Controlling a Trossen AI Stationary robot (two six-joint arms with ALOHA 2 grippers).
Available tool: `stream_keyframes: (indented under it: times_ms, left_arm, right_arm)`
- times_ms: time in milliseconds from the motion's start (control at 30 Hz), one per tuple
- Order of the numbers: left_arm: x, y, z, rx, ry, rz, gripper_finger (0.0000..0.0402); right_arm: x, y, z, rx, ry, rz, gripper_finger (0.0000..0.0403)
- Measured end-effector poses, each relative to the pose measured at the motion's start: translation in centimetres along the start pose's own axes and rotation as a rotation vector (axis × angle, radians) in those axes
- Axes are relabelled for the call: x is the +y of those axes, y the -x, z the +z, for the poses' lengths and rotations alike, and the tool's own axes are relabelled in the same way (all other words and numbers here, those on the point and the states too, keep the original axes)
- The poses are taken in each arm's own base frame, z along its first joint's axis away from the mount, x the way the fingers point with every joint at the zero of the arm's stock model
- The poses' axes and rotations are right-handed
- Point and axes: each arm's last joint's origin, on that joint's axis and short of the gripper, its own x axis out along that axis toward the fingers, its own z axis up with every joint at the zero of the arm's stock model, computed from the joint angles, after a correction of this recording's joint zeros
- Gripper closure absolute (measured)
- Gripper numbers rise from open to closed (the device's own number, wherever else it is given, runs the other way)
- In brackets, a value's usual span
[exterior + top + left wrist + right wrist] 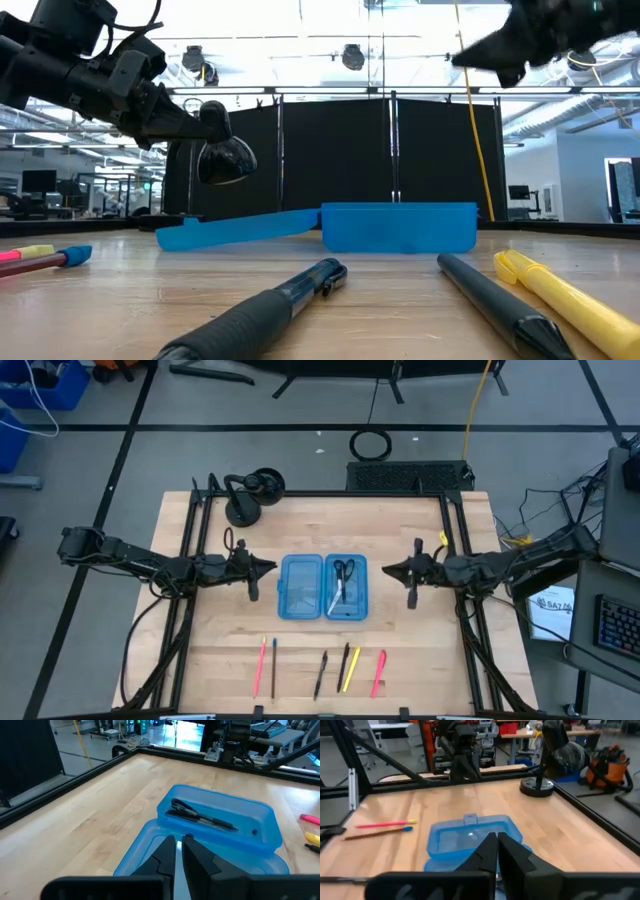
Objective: Pick & place school supplies into a supply box
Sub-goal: Put the pink pencil into the blue supply box
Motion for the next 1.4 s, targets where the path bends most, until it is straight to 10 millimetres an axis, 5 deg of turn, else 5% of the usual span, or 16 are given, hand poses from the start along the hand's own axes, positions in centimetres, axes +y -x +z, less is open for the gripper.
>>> stream_keyframes:
  times_ms: [300, 667, 1100, 1400]
  left_arm:
    - [0.4, 0.0, 0.3, -0.054, 0.108, 0.132, 0.0366]
    - [0.4, 0.0, 0.3, -0.054, 0.073, 0.140, 0.0366]
    - [0.4, 0.0, 0.2, -0.041, 0.108, 0.133, 0.0366]
    - [0.3, 0.1, -0.4, 0.012, 0.121, 0.133, 0.0366]
  right_arm:
    - [-0.5, 0.9, -3.8, -0.153, 0.161, 0.176, 0.0402]
    - [-1.5, 3.1, -3.1, -0.233, 0.111, 0.221, 0.0403]
    - [-1.5, 2.7, -6.2, -0.240, 0.232, 0.219, 0.0403]
    - [-1.6, 2.8, -6.0, -0.292, 0.230, 0.215, 0.0403]
